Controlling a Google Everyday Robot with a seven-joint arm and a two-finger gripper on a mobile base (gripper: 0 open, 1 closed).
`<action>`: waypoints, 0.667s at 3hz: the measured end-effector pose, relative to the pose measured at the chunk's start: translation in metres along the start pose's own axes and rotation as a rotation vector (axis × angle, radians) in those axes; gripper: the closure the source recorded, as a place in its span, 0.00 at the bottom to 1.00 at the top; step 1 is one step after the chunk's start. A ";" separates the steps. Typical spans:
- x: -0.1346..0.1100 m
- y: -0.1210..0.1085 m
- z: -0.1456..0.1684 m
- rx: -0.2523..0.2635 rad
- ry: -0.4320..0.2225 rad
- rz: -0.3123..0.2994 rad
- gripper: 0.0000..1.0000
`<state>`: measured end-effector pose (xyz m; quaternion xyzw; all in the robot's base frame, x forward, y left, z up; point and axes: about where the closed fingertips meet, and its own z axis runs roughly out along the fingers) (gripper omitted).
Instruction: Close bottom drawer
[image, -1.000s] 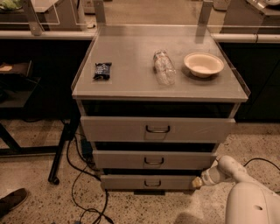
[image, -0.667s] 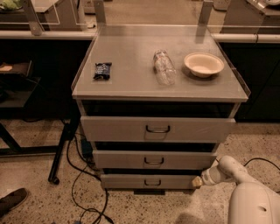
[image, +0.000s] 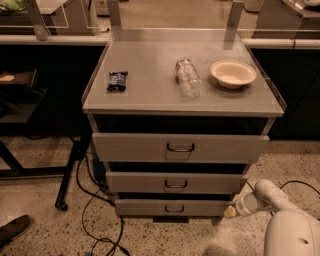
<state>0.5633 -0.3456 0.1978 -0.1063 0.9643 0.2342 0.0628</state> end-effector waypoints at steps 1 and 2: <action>0.054 -0.014 -0.027 -0.012 0.078 0.067 1.00; 0.057 -0.013 -0.027 -0.016 0.084 0.068 0.81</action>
Offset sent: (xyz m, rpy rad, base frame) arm -0.0425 -0.0291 0.0074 -0.0023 0.0845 -0.0196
